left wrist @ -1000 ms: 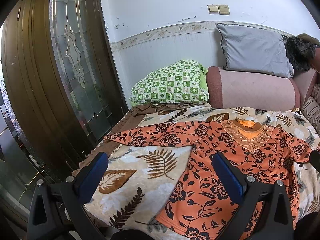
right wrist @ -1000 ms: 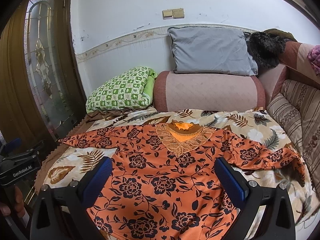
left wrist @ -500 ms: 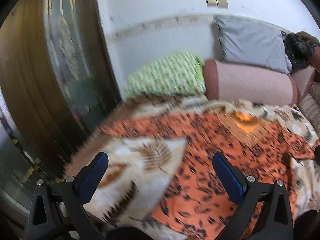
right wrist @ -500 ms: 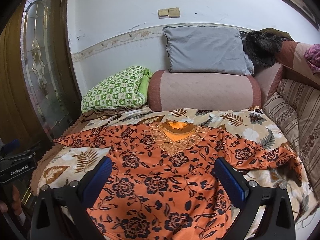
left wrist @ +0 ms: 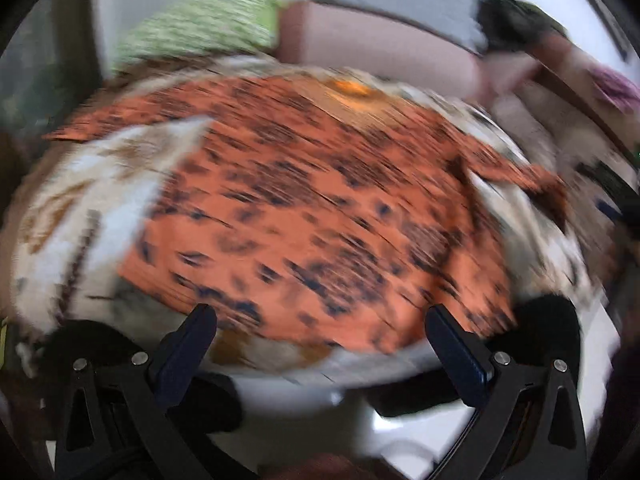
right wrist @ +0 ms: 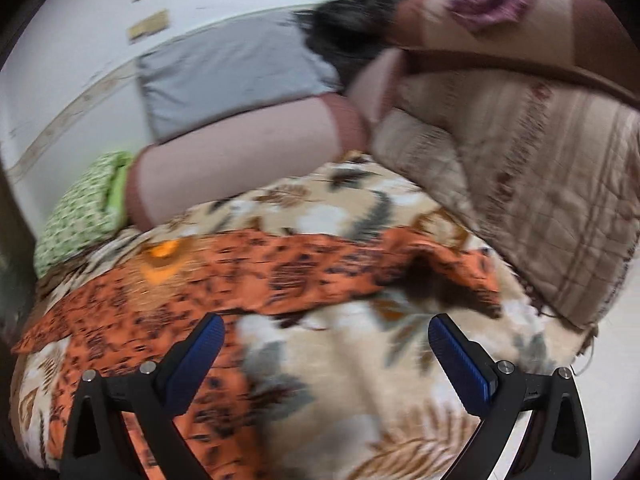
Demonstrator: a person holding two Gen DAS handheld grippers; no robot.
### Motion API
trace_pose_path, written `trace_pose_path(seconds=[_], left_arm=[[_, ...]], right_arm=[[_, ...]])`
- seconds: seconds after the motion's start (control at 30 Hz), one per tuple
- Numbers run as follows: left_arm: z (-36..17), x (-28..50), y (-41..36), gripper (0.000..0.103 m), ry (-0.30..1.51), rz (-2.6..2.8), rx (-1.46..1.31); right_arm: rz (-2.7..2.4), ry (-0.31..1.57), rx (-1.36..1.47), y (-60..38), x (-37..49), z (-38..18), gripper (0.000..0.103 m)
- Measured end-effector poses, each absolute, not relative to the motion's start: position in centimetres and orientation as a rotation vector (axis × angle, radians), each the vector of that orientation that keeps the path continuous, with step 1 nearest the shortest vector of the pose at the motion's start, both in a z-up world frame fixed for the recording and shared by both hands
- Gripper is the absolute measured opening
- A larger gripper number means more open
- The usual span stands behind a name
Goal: Fold small clothes
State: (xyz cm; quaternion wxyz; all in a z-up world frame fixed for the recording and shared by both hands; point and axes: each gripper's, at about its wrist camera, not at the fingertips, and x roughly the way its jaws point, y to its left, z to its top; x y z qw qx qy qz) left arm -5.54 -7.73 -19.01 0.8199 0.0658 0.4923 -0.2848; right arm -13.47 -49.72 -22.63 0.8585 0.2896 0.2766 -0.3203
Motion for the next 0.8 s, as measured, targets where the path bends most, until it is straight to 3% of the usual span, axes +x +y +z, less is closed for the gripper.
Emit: trace_pose_path(seconds=[0.33,0.6,0.63,0.67,0.7,0.77,0.8], left_arm=[[-19.0,-8.3,-12.6,0.103,1.061,-0.729,0.350],[-21.0,-4.8,-12.6,0.103,1.121,-0.614,0.390],[-21.1,-3.5,-12.5,0.103,1.118,-0.574,0.393],[-21.1,-2.2,-12.5,0.103,1.116,-0.554,0.386],[-21.1,-0.8,-12.4,0.103,1.103,-0.541,0.374],[-20.6,2.0,-12.3,0.103,1.045,-0.497,0.370],[-20.3,3.6,-12.3,0.103,1.010,-0.464,0.375]], right_arm=[[-0.556,0.407,1.228,-60.8,-16.3,-31.3,0.103],[-0.666,0.188,1.620,-65.6,-13.7,-36.9,0.102],[-0.694,0.164,1.670,-66.0,-13.7,-37.9,0.096],[-0.719,0.131,1.733,-66.4,-13.9,-39.1,0.080],[-0.732,0.107,1.764,-66.7,-13.9,-39.8,0.072],[-0.782,0.083,1.760,-67.2,-14.1,-40.3,0.037],[-0.807,0.094,1.734,-67.4,-14.0,-40.1,0.035]])
